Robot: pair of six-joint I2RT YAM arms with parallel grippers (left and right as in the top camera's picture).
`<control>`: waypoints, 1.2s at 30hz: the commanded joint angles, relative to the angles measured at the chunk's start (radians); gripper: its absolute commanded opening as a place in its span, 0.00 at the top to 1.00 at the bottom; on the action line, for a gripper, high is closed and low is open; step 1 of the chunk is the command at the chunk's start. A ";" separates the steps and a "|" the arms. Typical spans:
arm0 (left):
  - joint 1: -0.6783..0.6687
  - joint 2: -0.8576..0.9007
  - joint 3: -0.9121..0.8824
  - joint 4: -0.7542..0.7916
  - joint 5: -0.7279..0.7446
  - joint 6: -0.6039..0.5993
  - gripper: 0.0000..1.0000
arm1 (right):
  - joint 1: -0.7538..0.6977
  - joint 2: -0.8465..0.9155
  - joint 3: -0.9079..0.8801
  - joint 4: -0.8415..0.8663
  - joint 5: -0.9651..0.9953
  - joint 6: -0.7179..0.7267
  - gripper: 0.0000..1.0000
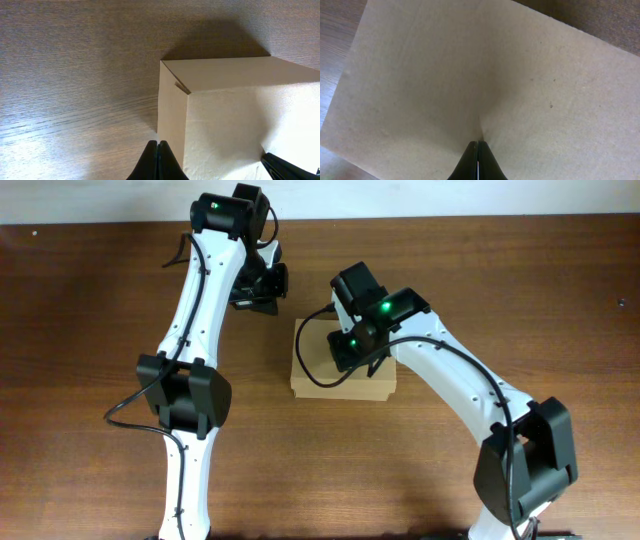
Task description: Pack container
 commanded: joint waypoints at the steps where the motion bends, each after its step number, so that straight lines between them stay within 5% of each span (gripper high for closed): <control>1: 0.002 0.002 0.021 -0.003 -0.014 -0.010 0.98 | 0.029 0.113 -0.062 -0.018 0.021 0.001 0.96; 17: 0.002 0.002 0.021 -0.003 -0.014 -0.010 0.98 | 0.023 0.095 -0.062 -0.233 0.071 0.068 0.97; 36: 0.002 0.001 0.021 -0.003 -0.014 -0.010 0.98 | 0.026 0.138 -0.064 -0.120 0.053 0.068 0.96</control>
